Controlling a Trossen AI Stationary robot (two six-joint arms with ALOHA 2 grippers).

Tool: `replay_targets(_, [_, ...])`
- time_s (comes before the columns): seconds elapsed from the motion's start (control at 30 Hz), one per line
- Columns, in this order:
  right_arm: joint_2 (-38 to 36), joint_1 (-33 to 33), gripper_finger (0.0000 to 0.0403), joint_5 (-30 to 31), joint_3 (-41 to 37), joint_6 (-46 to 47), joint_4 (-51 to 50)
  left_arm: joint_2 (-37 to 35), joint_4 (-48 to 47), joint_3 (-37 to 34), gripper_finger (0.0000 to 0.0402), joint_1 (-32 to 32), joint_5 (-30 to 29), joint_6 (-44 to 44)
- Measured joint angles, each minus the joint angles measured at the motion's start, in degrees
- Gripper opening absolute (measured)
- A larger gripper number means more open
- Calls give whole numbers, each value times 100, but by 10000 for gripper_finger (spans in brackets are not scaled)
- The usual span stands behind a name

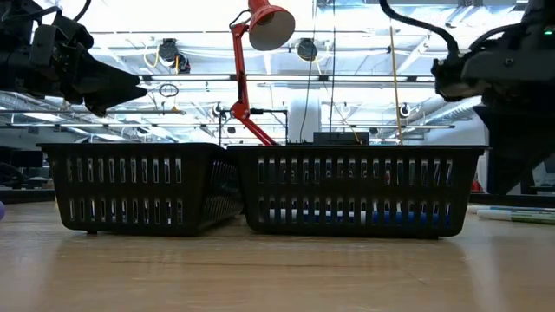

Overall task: Pick & Place Markers
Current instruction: Put the green marker pen into the bottom right black bin

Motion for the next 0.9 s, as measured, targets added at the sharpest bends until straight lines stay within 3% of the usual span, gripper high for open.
replay_targets(0.5, [-2, 42, 45, -32, -279, 218, -296, 0, 0, 0, 209, 0, 2, 0])
replay_targets(0.73, [-39, 53, 45, -600, -804, 474, 416, 0, 2, 0, 209, -1, 2, 0])
replay_targets(0.9, [-30, 92, 45, -434, -849, 614, 493, 0, 2, 0, 209, -1, 1, 0])
